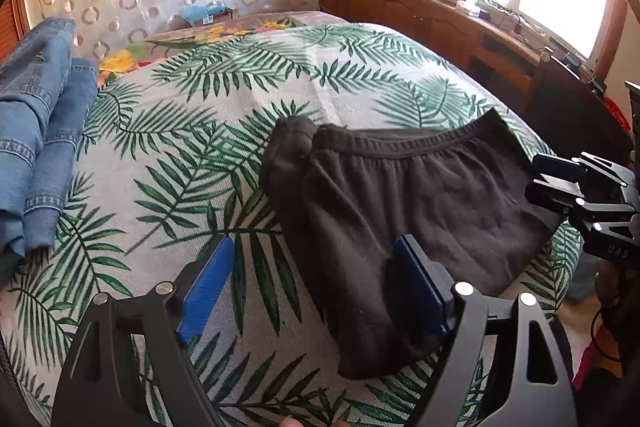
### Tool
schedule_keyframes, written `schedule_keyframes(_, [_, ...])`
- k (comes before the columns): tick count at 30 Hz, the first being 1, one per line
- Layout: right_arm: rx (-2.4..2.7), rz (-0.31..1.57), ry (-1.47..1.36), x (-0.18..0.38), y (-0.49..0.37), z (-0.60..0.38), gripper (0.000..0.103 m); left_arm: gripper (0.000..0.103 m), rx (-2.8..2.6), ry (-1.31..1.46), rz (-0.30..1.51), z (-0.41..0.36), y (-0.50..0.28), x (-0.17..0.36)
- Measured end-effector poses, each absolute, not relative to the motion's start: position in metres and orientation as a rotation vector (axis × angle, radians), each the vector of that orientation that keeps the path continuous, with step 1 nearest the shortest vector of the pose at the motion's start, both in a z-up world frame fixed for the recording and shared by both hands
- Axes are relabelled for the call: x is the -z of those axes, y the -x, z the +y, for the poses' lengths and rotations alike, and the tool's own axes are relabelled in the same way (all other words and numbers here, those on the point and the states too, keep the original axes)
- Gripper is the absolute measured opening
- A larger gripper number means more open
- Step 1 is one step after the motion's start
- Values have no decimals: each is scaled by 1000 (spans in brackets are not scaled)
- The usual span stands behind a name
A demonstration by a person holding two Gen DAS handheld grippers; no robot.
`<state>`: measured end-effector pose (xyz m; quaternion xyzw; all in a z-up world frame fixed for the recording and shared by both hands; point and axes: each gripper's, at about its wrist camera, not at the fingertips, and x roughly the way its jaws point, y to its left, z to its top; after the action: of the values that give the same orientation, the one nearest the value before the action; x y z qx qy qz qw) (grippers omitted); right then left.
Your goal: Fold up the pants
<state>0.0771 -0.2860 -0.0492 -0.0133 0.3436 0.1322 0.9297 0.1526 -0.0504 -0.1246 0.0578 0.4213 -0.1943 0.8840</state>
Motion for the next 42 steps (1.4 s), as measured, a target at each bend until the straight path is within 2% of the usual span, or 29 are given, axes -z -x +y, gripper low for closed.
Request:
schedule_keyframes(3, [-276, 703, 25, 47, -75, -288, 57, 83, 402, -106, 869, -48, -155, 119])
schedule_keyframes(17, [-235, 731, -10, 44, -97, -299, 58, 82, 415, -110, 876, -50, -183, 113])
schedule_keyframes(24, [-247, 764, -53, 49, -113, -304, 58, 58, 452, -108, 886, -54, -193, 116])
schedule_keyframes(28, [-265, 778, -50, 49, -121, -303, 57, 54, 454, -88, 893, -54, -201, 118])
schedule_keyframes(30, [-270, 790, -44, 49, -126, -303, 49, 52, 455, -86, 906, -55, -206, 121])
schedule_keyframes(34, [-282, 804, -52, 51, -131, -303, 43, 50, 469, -86, 920, -58, -212, 124])
schedule_keyframes(35, [-292, 808, -59, 50, -132, -304, 38, 49, 472, -83, 922, -57, -212, 124])
schedule_keyframes(39, [-318, 818, -75, 50, -136, -302, 22, 38, 506, -54, 929, -57, -212, 124])
schedule_keyframes(42, [-342, 826, -89, 51, -137, -301, 14, 36, 519, -39, 930, -56, -210, 125])
